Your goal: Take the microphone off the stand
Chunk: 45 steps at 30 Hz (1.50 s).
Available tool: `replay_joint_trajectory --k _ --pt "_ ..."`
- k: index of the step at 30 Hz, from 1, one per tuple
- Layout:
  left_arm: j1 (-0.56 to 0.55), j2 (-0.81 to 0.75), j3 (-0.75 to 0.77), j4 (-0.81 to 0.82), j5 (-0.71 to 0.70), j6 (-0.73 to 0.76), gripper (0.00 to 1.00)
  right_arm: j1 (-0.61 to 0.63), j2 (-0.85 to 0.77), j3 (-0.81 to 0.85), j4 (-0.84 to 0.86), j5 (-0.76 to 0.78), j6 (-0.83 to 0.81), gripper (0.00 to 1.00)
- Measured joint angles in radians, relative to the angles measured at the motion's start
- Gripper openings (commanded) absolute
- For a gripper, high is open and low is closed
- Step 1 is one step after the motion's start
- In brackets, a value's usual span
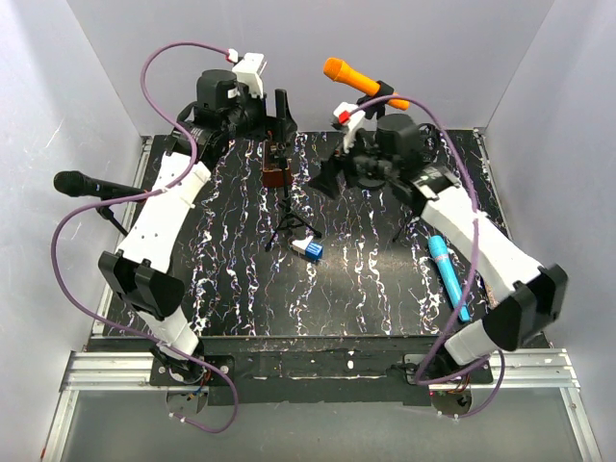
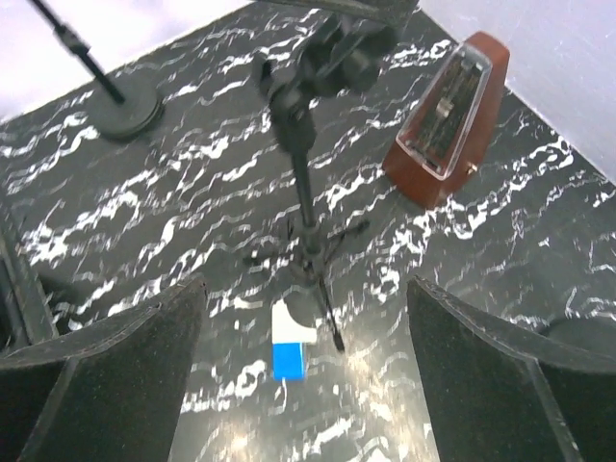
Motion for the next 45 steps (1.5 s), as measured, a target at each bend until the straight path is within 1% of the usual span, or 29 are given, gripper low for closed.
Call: replay_joint_trajectory --k 5,9,13,14,15,18,19,21,24,30,35,37,39,42,45 --pt "0.000 -0.027 0.026 0.002 -0.102 0.011 0.95 0.084 0.125 -0.013 0.242 0.116 0.065 0.91" --pt "0.000 -0.084 0.025 0.008 -0.207 0.061 0.95 0.142 0.195 0.019 0.317 0.180 0.086 0.91" --pt "-0.002 -0.155 0.006 0.027 -0.285 0.114 0.96 0.188 0.233 0.067 0.335 0.261 0.096 0.84" --pt "-0.008 -0.172 0.001 0.028 -0.306 0.131 0.96 0.196 0.245 0.087 0.336 0.283 0.102 0.81" --pt "-0.016 -0.185 -0.004 0.030 -0.328 0.151 0.97 0.201 0.259 0.108 0.335 0.306 0.109 0.76" --pt "-0.081 -0.220 -0.009 0.032 -0.382 0.233 0.98 0.206 0.306 0.173 0.333 0.372 0.123 0.56" --pt "-0.109 -0.227 -0.009 0.032 -0.387 0.257 0.98 0.206 0.326 0.194 0.336 0.386 0.133 0.50" --pt "-0.153 -0.233 -0.009 0.031 -0.388 0.293 0.98 0.206 0.346 0.210 0.340 0.394 0.132 0.45" --pt "-0.188 -0.233 -0.008 0.016 -0.390 0.338 0.98 0.203 0.366 0.225 0.324 0.396 0.137 0.43" --pt "-0.188 -0.233 -0.008 0.008 -0.402 0.376 0.98 0.200 0.378 0.240 0.274 0.353 0.135 0.38" --pt "-0.170 -0.242 -0.008 -0.004 -0.404 0.420 0.98 0.185 0.372 0.224 0.268 0.249 0.097 0.23" --pt "-0.142 -0.257 -0.027 0.000 -0.389 0.447 0.91 0.174 0.358 0.204 0.268 0.178 0.056 0.18" --pt "-0.093 -0.286 -0.064 -0.006 -0.324 0.495 0.91 0.158 0.349 0.196 0.256 0.093 0.009 0.10" --pt "-0.032 -0.306 -0.068 -0.081 -0.178 0.600 0.93 0.124 0.347 0.196 0.238 -0.057 -0.050 0.10" --pt "-0.024 -0.276 0.032 -0.225 -0.034 0.703 0.92 0.092 0.347 0.196 0.220 -0.211 -0.082 0.10"
